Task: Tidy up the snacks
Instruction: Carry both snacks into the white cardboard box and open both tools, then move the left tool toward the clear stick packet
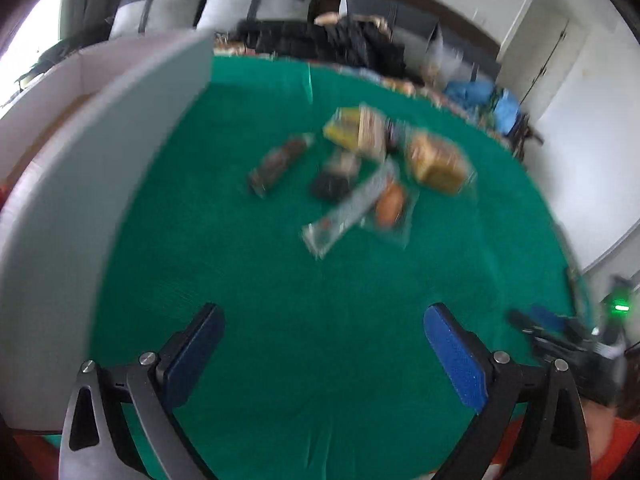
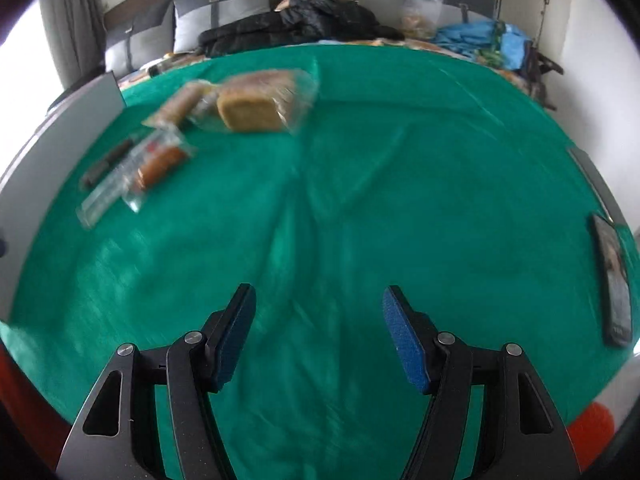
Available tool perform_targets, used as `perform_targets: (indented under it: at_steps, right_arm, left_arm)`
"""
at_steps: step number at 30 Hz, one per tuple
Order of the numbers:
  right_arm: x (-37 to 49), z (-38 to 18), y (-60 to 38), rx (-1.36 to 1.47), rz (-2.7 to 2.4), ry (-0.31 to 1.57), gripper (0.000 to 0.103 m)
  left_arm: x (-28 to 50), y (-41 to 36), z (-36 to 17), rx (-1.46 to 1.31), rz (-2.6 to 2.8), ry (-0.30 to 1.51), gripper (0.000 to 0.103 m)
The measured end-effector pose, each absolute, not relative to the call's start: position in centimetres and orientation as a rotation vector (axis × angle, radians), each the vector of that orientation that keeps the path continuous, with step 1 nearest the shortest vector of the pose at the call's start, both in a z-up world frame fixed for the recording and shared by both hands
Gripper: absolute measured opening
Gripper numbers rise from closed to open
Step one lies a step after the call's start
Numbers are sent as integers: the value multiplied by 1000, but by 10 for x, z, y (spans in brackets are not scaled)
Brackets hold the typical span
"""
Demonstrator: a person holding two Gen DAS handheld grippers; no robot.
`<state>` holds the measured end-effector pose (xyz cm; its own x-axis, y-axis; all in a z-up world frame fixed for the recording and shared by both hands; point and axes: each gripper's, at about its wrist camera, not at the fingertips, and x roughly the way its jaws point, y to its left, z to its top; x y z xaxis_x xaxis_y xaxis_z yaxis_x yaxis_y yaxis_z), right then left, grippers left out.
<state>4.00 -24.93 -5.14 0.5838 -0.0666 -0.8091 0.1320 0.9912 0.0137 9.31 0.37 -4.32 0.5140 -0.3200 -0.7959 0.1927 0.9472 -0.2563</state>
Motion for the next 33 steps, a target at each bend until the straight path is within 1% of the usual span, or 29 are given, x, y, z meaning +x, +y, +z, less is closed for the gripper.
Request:
perform_targets:
  at_steps: [4, 8, 12, 13, 17, 29, 33]
  right_arm:
    - [47, -58, -251, 34, -90, 935, 70]
    - [52, -60, -250, 29, -82, 905, 78]
    - [31, -58, -248, 35, -81, 878, 80]
    - [31, -58, -248, 36, -81, 877, 80]
    - [30, -59, -248, 38, -86, 868, 83]
    - [35, -58, -250, 43, -89, 912, 84]
    - [32, -59, -249, 44, -87, 892, 85]
  left_arm:
    - [90, -11, -69, -31, -258, 1004, 99]
    - [88, -4, -74, -5, -244, 1007, 99]
    - [87, -8, -77, 45, -219, 1001, 101]
    - [86, -11, -77, 68, -214, 1003, 103]
    - [82, -16, -80, 104, -209, 991, 103]
    - [80, -15, -81, 145, -271, 981, 103]
    - [77, -13, -81, 152, -291, 967, 103]
